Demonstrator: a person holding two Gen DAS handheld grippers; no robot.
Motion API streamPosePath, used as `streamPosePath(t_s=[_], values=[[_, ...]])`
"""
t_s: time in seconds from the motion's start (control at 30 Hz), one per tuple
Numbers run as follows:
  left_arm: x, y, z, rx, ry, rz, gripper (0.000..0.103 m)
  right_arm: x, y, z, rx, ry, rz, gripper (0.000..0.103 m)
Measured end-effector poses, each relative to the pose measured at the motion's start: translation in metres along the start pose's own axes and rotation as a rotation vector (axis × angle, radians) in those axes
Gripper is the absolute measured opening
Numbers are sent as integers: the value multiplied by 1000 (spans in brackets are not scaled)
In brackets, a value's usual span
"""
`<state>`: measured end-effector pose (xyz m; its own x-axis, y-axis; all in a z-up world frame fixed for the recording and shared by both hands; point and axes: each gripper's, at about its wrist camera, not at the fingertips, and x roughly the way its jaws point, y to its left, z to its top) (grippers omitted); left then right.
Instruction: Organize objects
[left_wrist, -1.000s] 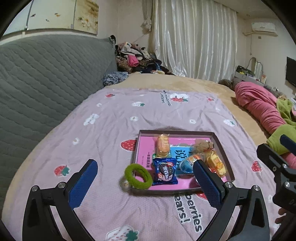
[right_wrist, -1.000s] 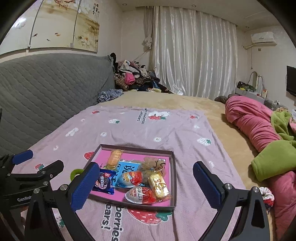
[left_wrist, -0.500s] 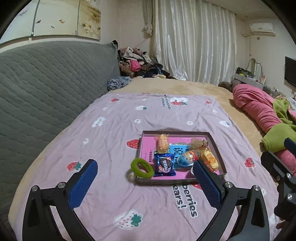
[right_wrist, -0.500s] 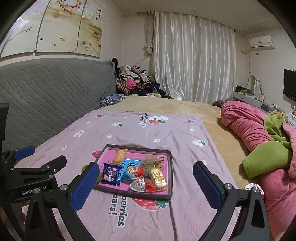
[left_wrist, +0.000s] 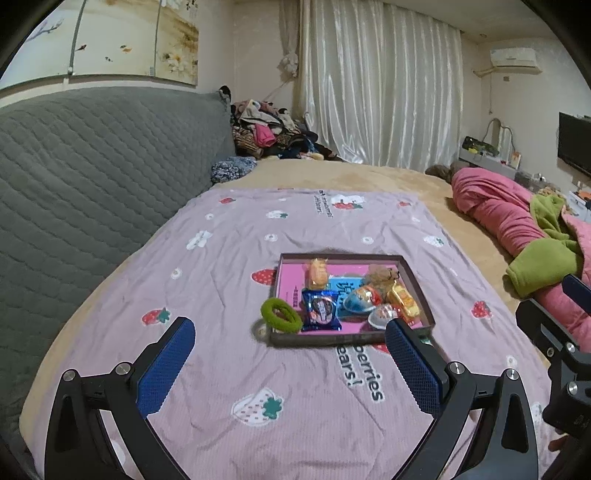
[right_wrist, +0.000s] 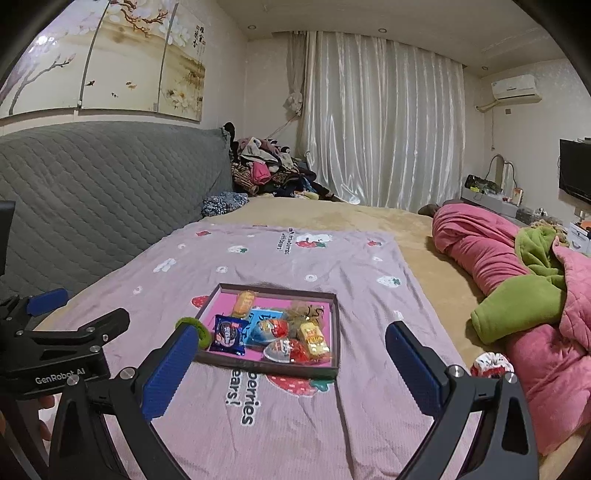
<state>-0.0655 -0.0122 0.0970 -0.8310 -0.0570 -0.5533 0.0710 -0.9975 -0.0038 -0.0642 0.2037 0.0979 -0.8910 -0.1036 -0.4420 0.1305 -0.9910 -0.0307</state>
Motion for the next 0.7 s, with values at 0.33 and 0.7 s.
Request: streamPosePath(t_s=[0.33, 0.7], values=[[-19, 0, -31, 29, -6, 0, 103, -16, 0, -27, -8, 30, -4, 102], [-26, 4, -56, 3, 21, -35, 103, -37, 0, -46, -23, 19, 4, 102]])
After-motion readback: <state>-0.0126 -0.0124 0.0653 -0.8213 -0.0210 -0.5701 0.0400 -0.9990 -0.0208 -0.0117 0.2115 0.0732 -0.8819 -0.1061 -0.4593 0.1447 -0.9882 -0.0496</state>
